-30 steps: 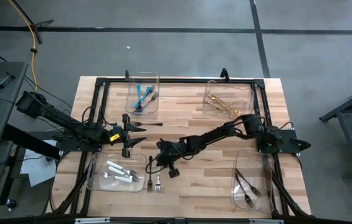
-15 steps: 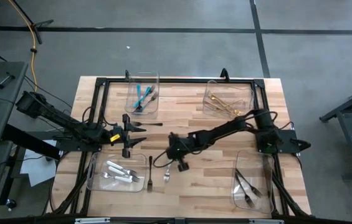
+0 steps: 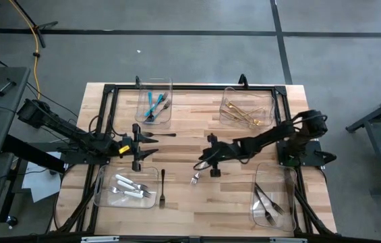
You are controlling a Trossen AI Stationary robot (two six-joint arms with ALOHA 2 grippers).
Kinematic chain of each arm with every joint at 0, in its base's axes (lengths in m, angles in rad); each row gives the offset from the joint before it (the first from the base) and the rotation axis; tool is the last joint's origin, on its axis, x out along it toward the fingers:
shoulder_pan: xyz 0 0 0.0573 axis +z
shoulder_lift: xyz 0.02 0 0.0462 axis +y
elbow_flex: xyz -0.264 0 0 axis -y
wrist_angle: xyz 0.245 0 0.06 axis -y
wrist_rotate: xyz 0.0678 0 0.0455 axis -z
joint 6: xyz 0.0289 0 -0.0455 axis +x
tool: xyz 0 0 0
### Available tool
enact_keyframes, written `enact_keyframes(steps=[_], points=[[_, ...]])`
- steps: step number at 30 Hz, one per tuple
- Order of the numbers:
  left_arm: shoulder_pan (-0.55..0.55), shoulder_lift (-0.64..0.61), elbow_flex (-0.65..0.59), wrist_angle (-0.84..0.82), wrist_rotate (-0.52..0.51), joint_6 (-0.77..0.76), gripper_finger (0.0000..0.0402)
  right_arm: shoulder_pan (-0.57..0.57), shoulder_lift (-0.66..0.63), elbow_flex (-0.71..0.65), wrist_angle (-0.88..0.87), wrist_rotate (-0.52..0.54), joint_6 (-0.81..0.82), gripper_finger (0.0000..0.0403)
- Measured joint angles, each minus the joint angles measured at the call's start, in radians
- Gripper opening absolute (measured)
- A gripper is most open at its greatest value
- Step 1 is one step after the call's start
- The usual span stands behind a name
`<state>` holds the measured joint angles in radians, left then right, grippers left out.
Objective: Sort silverware by color (type)
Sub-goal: Put the black fork into the bottom right transparent bin
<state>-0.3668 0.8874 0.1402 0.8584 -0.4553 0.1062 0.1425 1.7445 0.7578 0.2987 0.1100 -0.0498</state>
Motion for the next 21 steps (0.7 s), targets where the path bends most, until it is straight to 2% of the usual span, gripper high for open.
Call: enact_keyframes(steps=[4,11,21], points=[[0.0,0.0,0.0,0.009,0.0,0.001,0.0146,0.001,-0.02,-0.032,0.07,-0.002,-0.001,0.0],[0.0,0.0,0.0,0.01,0.0,0.002,0.0146,0.011,0.01,0.032,0.191,-0.069,-0.001,0.0],[0.0,0.0,0.0,0.013,0.0,0.002,0.0146,0.044,0.238,0.251,0.139,-0.156,-0.125,0.0]])
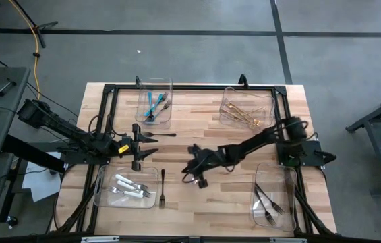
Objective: Sort silverware by color (type)
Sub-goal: Put the black fork into the bottom right transparent bin
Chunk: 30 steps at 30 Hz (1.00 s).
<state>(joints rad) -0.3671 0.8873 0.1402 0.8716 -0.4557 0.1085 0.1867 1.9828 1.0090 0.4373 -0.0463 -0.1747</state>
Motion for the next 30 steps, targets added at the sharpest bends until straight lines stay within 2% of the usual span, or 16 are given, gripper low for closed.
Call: enact_keyframes(steps=[3,12,30], points=[[0.0,0.0,0.0,0.0,0.0,0.0,0.0146,0.0,0.075,0.09,-0.001,-0.043,-0.035,0.0],[0.0,0.0,0.0,-0.005,0.0,0.0,0.0146,0.0,0.231,0.295,-0.045,-0.066,-0.069,0.0],[0.0,0.0,0.0,-0.005,-0.003,0.0,0.0146,0.0,0.373,0.433,-0.012,-0.066,-0.007,0.0]])
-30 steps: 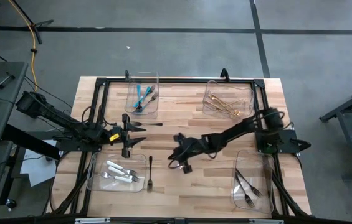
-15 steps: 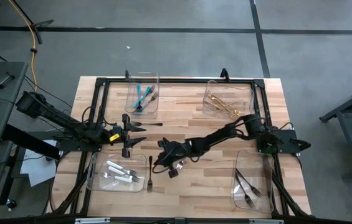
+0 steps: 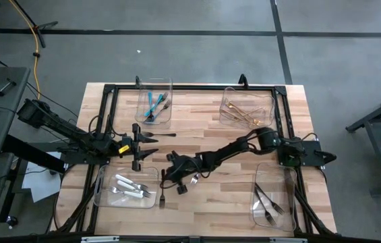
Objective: Sort silverware by color (type)
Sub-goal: Put the black fork into the bottom right transparent bin
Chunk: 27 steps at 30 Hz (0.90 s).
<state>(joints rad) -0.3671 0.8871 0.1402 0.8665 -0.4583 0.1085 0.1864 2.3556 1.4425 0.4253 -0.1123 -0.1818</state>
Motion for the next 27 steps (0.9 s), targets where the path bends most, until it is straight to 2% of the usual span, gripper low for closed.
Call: enact_keyframes(steps=[16,27], points=[[0.0,0.0,0.0,-0.001,0.0,0.0,0.0146,0.0,0.004,0.013,0.001,0.025,0.055,0.0],[0.0,0.0,0.0,-0.001,0.0,-0.002,0.0146,-0.018,0.003,0.013,-0.026,0.053,0.204,0.0]])
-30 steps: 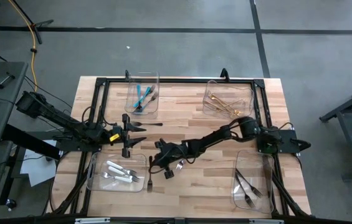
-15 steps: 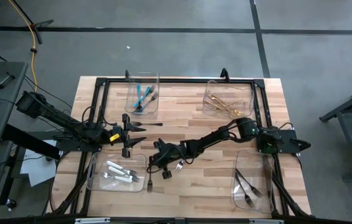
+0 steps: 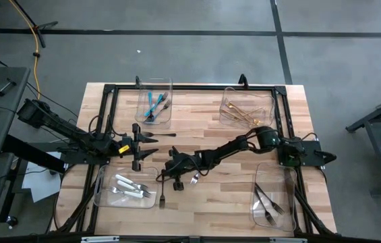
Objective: Sort silverware by color (type)
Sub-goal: Put the black fork into the bottom right transparent bin
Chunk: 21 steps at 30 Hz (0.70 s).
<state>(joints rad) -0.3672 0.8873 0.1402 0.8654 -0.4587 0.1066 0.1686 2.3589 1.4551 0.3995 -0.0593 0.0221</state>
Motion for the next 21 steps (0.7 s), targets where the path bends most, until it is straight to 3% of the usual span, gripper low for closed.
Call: enact_keyframes(steps=[11,21], points=[[0.0,0.0,0.0,0.0,0.0,-0.001,0.0146,-0.001,-0.011,0.003,-0.103,-0.002,-0.08,0.0],[0.0,0.0,0.0,-0.015,0.0,-0.001,0.0146,-0.009,-0.058,0.006,-0.385,0.024,-0.185,0.0]])
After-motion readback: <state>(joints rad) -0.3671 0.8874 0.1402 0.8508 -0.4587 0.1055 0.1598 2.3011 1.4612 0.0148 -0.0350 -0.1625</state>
